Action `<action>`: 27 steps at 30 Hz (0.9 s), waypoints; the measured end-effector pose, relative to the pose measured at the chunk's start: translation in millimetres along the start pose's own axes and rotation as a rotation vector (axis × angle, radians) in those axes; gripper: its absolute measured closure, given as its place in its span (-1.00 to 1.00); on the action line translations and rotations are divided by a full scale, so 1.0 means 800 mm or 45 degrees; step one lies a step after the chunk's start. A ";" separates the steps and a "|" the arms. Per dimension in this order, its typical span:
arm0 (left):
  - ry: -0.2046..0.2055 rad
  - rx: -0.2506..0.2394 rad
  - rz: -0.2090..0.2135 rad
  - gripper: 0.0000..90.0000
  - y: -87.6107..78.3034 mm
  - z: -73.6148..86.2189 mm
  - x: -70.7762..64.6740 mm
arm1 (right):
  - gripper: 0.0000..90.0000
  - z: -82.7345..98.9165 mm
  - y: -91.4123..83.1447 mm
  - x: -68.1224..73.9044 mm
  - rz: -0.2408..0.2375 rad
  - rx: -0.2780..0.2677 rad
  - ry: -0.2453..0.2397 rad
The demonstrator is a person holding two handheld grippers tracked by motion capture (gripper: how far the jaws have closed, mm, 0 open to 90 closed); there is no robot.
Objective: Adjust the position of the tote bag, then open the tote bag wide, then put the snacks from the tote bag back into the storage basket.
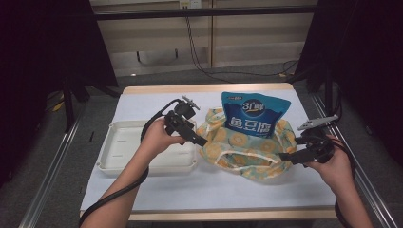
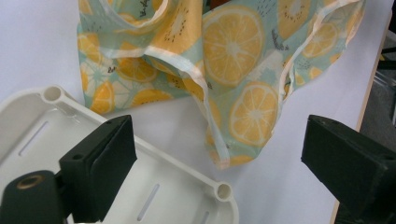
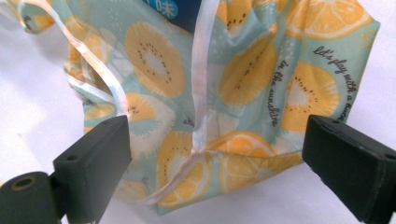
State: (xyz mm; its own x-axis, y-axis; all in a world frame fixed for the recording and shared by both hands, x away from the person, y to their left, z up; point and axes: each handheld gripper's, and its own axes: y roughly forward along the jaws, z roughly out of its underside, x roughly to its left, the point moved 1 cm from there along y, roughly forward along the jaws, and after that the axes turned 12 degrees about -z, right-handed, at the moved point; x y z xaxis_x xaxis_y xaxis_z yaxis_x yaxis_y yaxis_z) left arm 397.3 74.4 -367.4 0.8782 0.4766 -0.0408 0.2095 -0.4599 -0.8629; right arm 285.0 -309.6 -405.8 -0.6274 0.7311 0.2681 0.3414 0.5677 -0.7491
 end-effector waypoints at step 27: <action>0.102 -0.013 -0.040 -0.86 -0.025 -0.042 -0.005 | -0.87 0.004 -0.004 0.000 -0.013 -0.002 -0.010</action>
State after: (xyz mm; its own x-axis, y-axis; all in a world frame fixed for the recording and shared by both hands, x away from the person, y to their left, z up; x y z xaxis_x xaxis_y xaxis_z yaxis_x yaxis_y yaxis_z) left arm 404.2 57.0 -332.9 0.9026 0.4295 0.0271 0.2415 -0.4534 -0.8580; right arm 281.9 -312.8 -405.1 -0.6365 0.7223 0.2705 0.3364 0.5755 -0.7454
